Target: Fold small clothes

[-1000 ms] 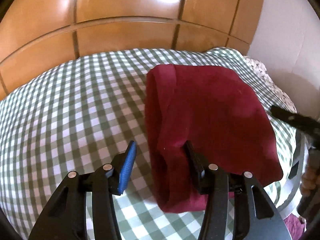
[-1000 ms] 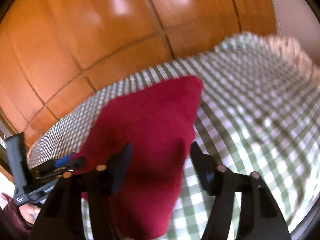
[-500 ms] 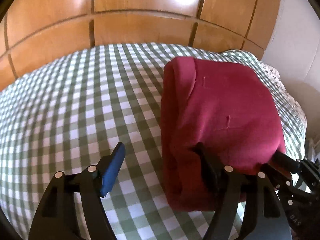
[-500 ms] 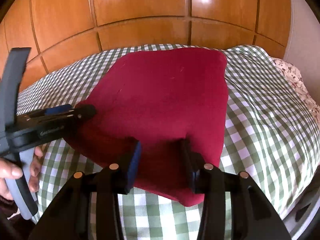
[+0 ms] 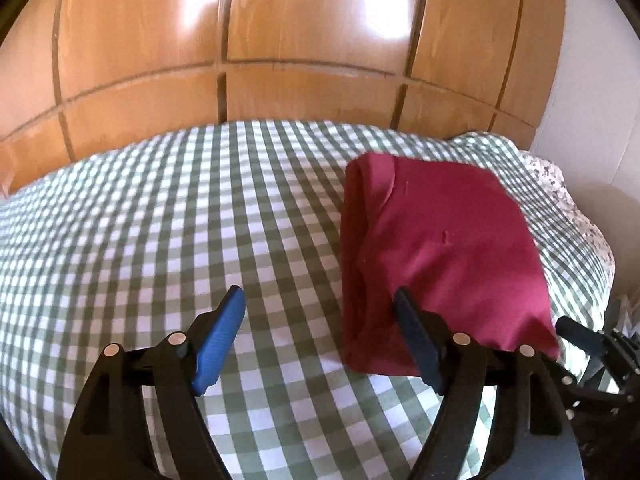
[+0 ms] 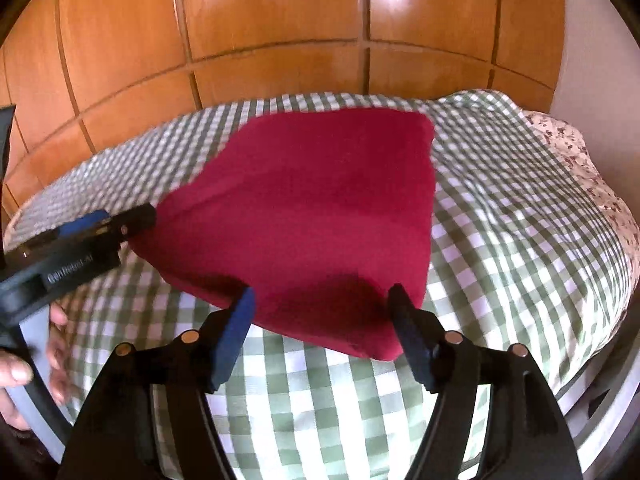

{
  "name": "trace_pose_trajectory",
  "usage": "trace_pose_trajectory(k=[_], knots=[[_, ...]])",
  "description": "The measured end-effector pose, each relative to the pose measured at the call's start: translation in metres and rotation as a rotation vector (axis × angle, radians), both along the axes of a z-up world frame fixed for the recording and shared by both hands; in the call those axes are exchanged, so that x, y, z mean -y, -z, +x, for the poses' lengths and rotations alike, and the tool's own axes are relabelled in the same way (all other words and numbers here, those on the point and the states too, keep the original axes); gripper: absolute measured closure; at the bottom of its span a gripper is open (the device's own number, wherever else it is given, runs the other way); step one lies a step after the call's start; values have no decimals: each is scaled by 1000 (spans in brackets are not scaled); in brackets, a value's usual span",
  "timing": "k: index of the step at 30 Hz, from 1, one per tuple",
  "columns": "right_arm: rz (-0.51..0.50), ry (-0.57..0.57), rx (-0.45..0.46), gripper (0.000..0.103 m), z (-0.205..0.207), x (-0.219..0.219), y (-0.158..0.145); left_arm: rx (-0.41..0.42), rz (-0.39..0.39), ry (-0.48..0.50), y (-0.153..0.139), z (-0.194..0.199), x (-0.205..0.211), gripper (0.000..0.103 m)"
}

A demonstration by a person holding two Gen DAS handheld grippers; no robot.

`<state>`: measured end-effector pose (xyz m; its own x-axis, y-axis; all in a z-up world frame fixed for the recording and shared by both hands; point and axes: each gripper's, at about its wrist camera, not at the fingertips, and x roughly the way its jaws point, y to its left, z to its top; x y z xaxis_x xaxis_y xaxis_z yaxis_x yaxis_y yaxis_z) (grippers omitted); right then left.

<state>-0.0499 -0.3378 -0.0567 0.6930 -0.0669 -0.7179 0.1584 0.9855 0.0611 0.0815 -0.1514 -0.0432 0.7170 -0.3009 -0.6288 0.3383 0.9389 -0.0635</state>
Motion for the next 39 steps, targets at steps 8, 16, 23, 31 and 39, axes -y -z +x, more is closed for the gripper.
trace_pose_trajectory(k=[8,16,23,31,39], knots=[[15,40,48,39,1,10,-10,29,-9,7,-11,-3,5,28],[27,81,-77,37,13,17,37,-40,69,24,20,21,26,28],[34,109,-65,36,9,18,30,-41,56,14,23,19,20,26],[-47,165,19,4,-2,1,-9,31,28,-56,-4,-15,-10,19],[-82,231,77,2,-19,-22,-18,67,17,-128,-14,-47,-36,11]])
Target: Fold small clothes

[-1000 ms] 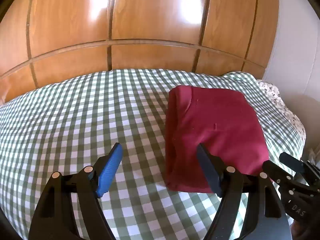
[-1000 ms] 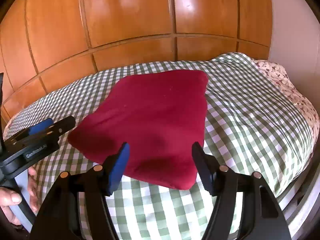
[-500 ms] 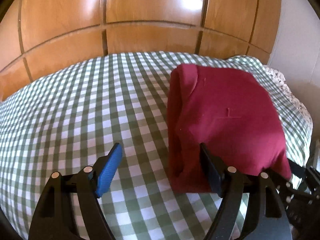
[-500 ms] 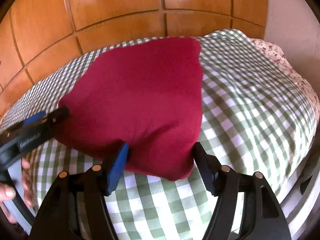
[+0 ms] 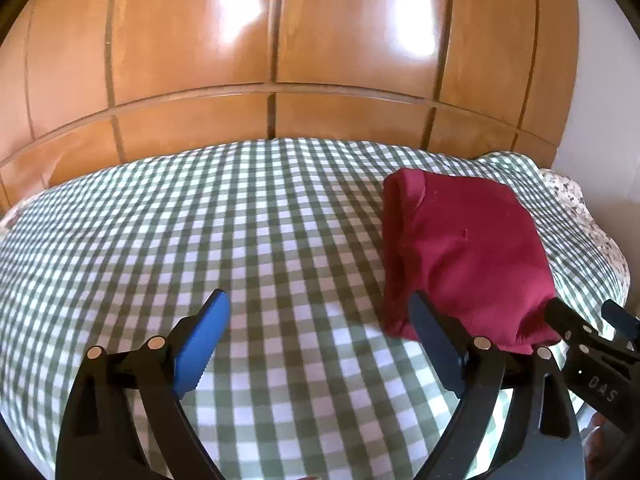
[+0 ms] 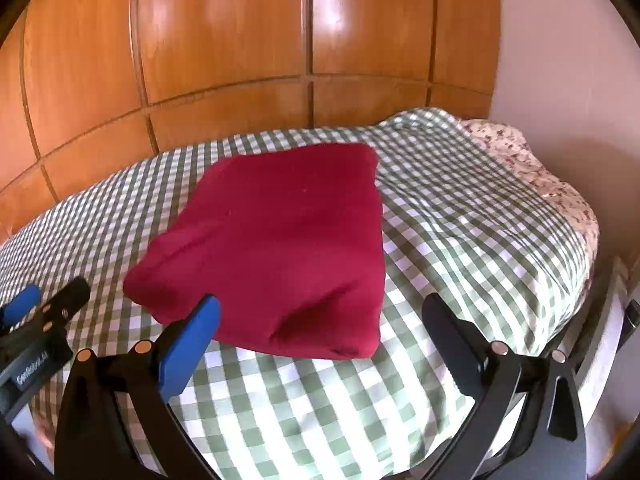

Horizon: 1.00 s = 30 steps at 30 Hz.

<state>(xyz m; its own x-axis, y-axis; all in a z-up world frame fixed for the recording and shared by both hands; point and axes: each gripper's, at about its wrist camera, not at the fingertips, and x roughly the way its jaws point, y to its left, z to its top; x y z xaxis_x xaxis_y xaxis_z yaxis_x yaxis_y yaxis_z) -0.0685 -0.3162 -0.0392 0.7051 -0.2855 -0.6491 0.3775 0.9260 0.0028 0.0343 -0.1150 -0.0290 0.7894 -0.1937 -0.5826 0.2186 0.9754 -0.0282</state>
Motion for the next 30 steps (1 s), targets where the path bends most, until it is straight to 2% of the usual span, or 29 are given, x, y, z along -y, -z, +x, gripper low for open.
trace_pose_trajectory(k=[4,21,30], knots=[[-14,4,5,2,-3,-6,-2,18,6,-28,-5,-11,-6,4],[-4,13,8,2,-10,-8,1,53,-11,-10,-20,-29,-8,4],[13,15,8,2,-10,-6,2,48,26,-14,-16,-28,-1,4]])
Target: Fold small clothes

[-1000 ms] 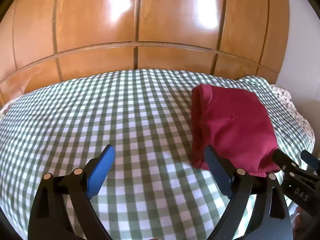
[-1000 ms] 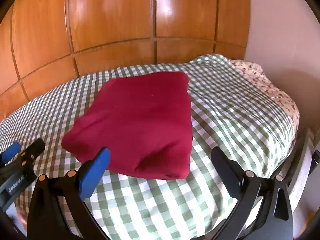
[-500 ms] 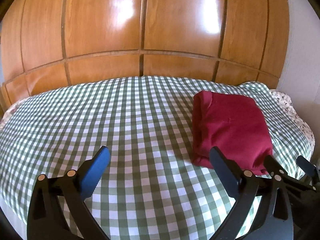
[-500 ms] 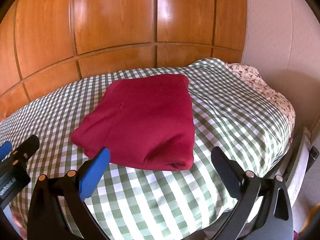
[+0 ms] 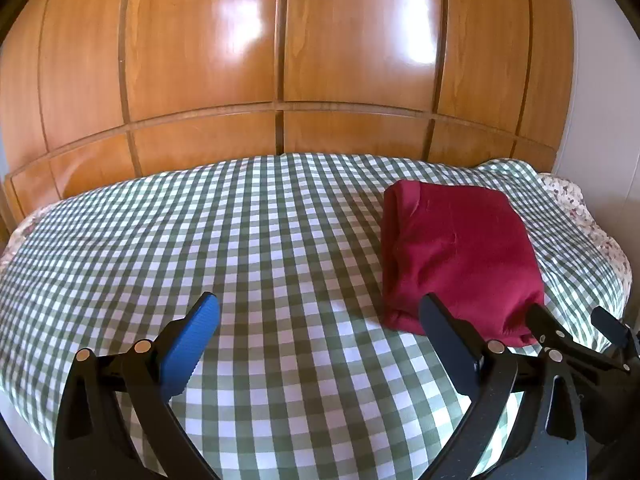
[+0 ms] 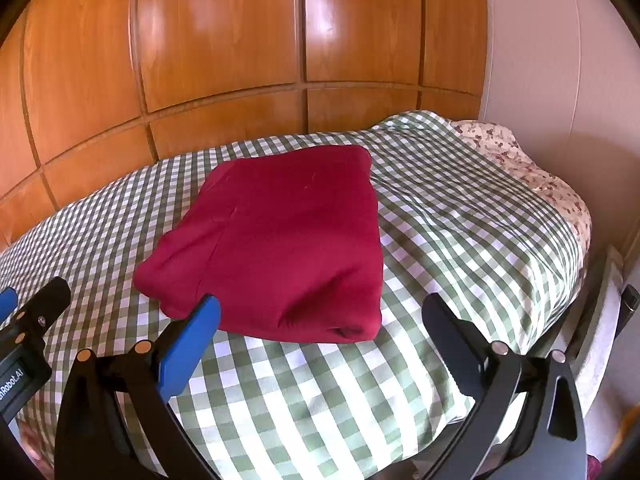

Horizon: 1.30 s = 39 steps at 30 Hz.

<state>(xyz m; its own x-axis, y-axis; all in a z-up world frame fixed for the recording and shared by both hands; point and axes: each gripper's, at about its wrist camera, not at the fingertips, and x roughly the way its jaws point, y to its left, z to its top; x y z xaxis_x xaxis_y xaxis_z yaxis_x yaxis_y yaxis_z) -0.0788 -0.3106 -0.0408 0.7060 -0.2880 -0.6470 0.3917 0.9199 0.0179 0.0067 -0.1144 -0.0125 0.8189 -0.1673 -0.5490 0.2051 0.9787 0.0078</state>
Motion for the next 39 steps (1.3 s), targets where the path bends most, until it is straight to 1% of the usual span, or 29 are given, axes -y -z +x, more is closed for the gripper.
trace_pose_trajectory(k=[6,28,36,39], knots=[[3,2,4,2,-1,0,0,1,13,-5,1,0,2,4],[0,-12,16,2,-4,-6,-4,7,16,-17,1,-6,-4,4],[4,-20,9,2,-4,-8,-2,7,2,-11,1,-8,-5,4],[4,-29,4,2,-3,-9,0,-7,0,-12,3,-5,-7,4]])
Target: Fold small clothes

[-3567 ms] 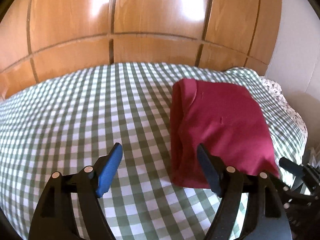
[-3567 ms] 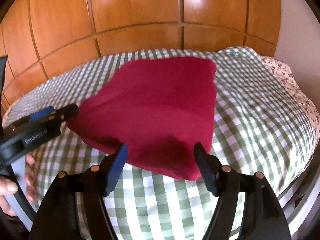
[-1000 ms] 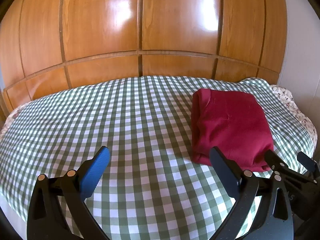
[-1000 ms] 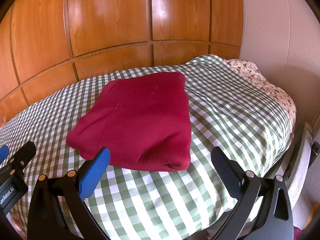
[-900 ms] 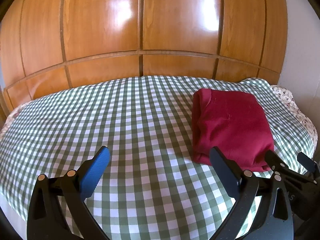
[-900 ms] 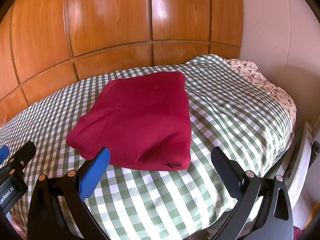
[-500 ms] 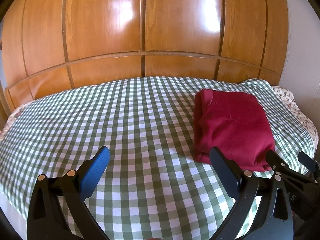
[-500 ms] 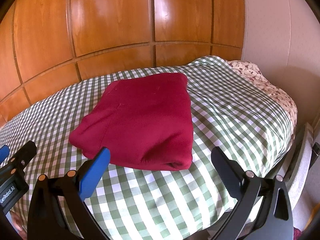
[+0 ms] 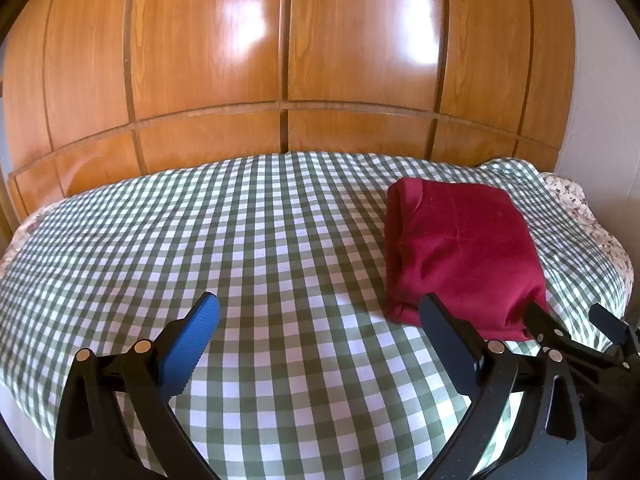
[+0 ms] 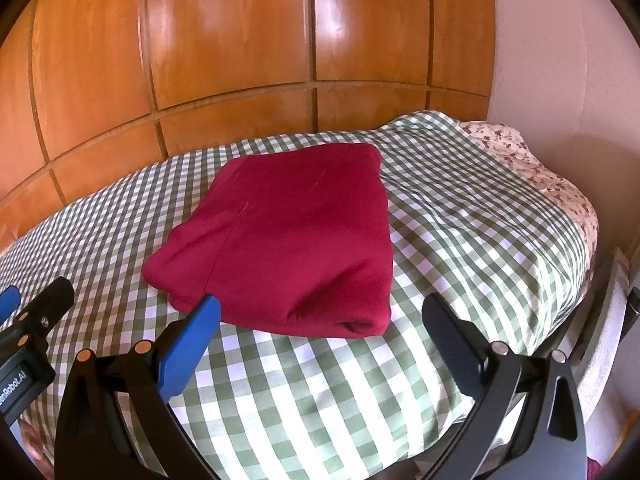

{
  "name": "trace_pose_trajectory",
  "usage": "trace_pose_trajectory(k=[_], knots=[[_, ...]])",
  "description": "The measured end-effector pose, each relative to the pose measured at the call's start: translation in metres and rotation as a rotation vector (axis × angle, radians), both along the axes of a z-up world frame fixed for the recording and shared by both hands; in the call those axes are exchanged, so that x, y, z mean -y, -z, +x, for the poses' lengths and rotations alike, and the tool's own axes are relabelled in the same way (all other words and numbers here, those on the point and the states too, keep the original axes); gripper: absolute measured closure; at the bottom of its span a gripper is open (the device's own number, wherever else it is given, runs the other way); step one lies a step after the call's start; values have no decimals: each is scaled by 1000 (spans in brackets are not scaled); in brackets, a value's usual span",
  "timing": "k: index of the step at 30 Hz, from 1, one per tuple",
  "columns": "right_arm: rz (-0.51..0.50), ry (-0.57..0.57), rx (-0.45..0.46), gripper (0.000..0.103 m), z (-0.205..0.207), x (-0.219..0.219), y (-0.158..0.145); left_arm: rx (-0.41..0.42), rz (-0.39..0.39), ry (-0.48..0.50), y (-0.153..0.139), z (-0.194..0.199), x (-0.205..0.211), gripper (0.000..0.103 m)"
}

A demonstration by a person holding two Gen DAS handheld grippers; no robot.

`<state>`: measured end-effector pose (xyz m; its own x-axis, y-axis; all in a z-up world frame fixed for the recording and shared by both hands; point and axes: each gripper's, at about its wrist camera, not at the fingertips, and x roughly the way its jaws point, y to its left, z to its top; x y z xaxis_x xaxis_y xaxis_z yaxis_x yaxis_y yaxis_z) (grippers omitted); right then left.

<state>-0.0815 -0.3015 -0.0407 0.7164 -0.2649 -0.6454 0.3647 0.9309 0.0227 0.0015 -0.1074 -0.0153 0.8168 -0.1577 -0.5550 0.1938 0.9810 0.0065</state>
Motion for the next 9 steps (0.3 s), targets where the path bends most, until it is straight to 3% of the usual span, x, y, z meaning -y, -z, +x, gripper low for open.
trace_pose_trajectory(k=[5,9], knots=[[22,-11,16,2,3,12,-4,-49,-2,-12,9,8,-1,4],[70,68,18,2,15,58,-8,-93,6,-32,21,16,-5,4]])
